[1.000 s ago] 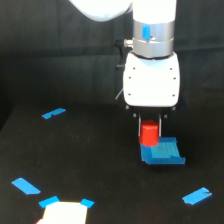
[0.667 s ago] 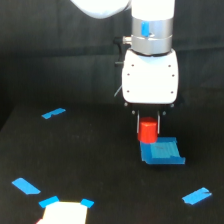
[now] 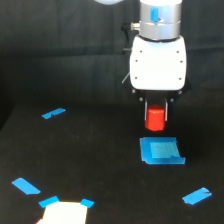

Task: Pick up the red object from the table

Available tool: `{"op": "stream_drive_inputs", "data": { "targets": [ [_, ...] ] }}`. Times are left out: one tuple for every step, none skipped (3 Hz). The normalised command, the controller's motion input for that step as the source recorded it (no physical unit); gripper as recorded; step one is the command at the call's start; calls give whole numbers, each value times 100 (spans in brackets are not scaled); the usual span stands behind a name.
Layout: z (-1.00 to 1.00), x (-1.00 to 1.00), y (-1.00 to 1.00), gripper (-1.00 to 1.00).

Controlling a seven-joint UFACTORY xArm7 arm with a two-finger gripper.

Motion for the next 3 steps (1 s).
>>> {"op": "stream_drive_inputs", "data": {
  "targets": [
    [46, -2, 6, -78],
    [37, 34, -18, -100],
    [34, 26, 14, -100]
  ]
}}
